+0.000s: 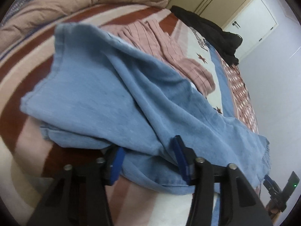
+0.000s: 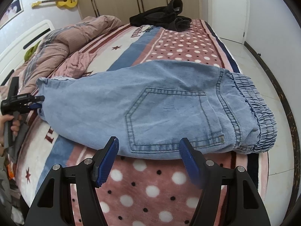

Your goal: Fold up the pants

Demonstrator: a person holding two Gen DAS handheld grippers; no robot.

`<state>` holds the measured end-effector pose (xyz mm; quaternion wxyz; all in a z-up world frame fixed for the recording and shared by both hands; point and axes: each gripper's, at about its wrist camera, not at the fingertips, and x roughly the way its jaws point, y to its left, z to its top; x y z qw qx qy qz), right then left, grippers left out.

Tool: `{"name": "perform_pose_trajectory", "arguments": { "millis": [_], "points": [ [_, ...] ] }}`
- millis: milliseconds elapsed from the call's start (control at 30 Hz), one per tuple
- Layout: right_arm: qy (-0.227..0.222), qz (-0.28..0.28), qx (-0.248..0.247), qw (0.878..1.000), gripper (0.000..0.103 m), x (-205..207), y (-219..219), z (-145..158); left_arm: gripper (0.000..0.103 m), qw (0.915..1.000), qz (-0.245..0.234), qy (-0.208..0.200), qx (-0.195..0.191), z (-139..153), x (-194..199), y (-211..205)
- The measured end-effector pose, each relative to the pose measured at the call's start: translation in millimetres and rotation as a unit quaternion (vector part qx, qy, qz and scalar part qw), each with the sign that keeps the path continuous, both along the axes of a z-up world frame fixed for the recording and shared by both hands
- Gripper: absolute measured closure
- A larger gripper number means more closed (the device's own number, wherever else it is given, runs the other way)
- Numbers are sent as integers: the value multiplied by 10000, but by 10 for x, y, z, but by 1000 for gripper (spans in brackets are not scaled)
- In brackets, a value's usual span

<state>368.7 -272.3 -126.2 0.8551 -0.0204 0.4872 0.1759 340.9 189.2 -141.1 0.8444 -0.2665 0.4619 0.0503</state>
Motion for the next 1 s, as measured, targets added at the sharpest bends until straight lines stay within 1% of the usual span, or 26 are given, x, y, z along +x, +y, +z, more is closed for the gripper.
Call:
{"name": "perform_pose_trajectory", "arguments": {
  "millis": [67, 133, 200, 300, 367, 433, 500, 567, 600, 667, 767, 867, 933, 967, 1000],
  "points": [
    [8, -24, 29, 10000, 40, 7, -16, -8, 61, 9999, 23, -125, 40, 50, -55, -11],
    [6, -32, 45, 10000, 40, 7, -17, -10, 63, 9996, -11, -213, 161, 90, -111, -19],
    [8, -26, 34, 10000, 40, 10, -20, -13, 74, 9993, -3, -140, 334, 87, -131, -19],
    [18, -28, 65, 10000, 40, 5, -18, -10, 83, 9992, 82, -46, 400, 47, -136, 20],
    [14, -27, 68, 10000, 40, 6, -14, -5, 83, 9988, 156, -52, 452, 43, -126, 33],
    [17, -14, 57, 10000, 40, 8, -14, -7, 82, 9989, 224, -68, 398, 37, -92, 29],
    [19, -7, 41, 10000, 40, 4, -9, -6, 70, 9991, 331, -136, 242, 28, -80, 53],
    [19, -10, 42, 10000, 40, 4, -10, -7, 71, 9989, 390, -152, 190, 15, -34, 60],
    [20, -16, 48, 10000, 40, 4, -9, -7, 79, 9989, 374, -149, 240, 20, -22, 46],
    [20, -28, 50, 10000, 40, 10, -8, -14, 99, 9974, 353, -92, 624, 49, -3, 6],
    [10, -44, 31, 10000, 40, 22, -9, -17, 101, 9956, 224, 82, 906, 74, -23, -14],
    [-8, -74, 19, 10000, 40, 25, -27, -7, 101, 9851, -1, 296, 1693, 126, -76, -110],
    [-27, -102, -8, 9999, 40, 34, -51, 1, 101, 9793, -147, 478, 1963, 108, -116, -147],
    [-26, -119, -4, 9999, 40, 34, -68, 3, 101, 9748, -235, 595, 2137, 86, -129, -163],
    [-27, -178, -10, 9998, 40, 42, -96, 7, 101, 9726, -259, 678, 2207, 66, -134, -160]
  ]
}}
